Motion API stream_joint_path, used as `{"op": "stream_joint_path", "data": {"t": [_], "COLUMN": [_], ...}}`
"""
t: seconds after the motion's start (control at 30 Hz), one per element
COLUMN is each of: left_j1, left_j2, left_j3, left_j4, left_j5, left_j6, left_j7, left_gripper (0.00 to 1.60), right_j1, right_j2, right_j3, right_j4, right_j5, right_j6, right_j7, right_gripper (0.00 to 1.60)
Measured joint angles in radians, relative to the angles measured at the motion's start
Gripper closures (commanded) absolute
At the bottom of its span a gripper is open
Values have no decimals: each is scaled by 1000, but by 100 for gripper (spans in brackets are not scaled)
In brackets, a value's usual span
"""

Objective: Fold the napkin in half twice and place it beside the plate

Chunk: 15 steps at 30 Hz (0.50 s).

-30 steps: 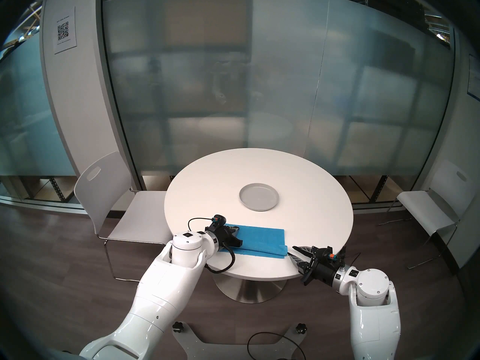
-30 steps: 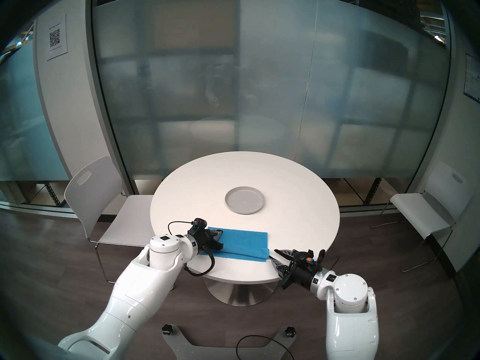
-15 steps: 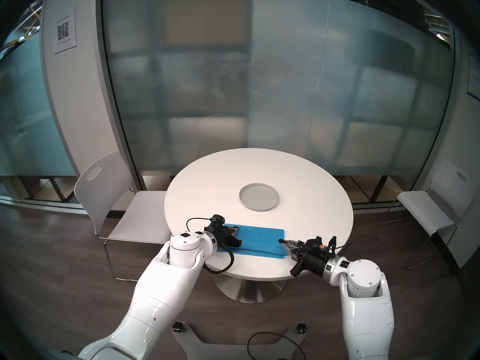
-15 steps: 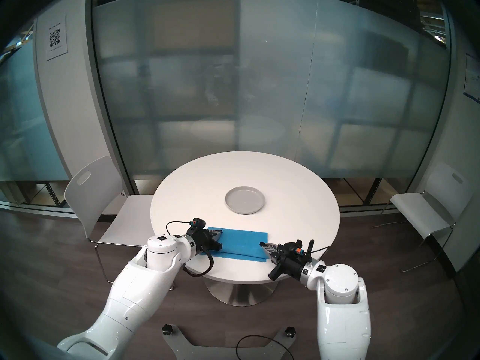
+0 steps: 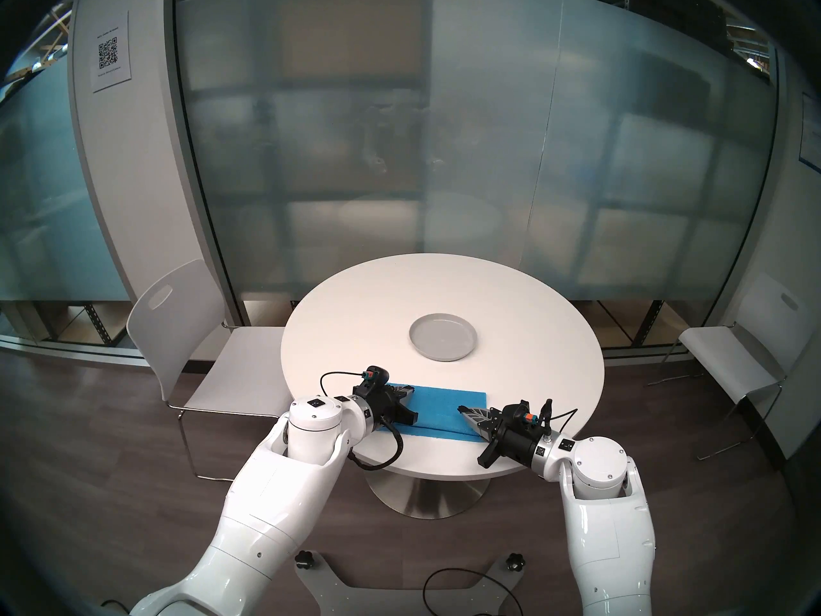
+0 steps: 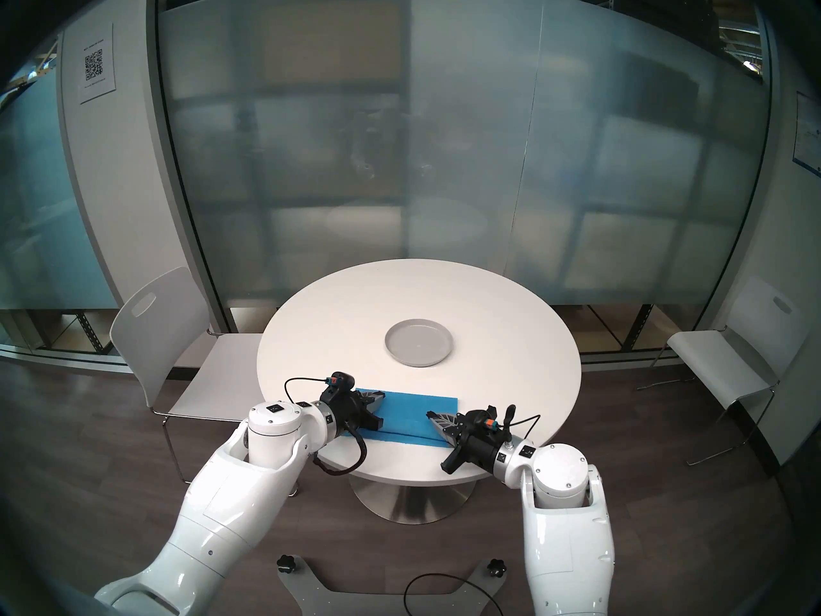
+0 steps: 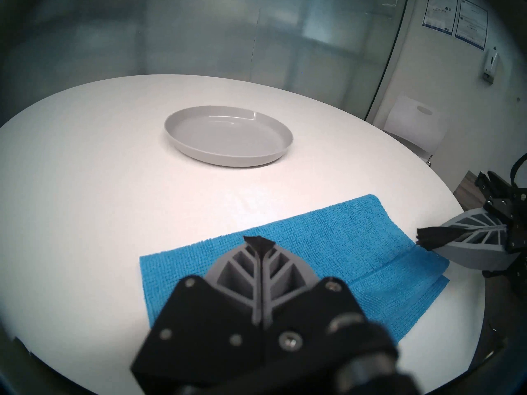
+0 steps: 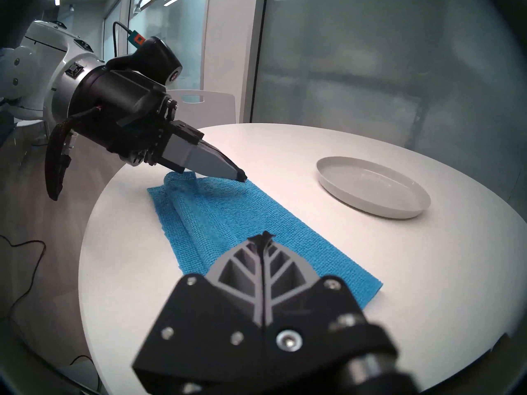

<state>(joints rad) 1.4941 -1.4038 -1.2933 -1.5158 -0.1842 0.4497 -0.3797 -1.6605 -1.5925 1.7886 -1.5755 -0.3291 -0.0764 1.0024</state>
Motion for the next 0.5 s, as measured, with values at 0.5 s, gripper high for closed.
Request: {"op": "stream_joint_path", "data": {"t": [0.5], "left_j1": [-22], "left_j2": [27], "left_j3": [38], "left_j4": [-16], "left_j5": [8], "left_j6": [84], "left_j7": [-26], "left_gripper": [160], "right_j1": [38], "right_j2": [22], "right_j3": [-33], "right_j4": [10], "right_j5": [-34], "right_j6": [25], "right_j7": [35], "right_gripper": [160]}}
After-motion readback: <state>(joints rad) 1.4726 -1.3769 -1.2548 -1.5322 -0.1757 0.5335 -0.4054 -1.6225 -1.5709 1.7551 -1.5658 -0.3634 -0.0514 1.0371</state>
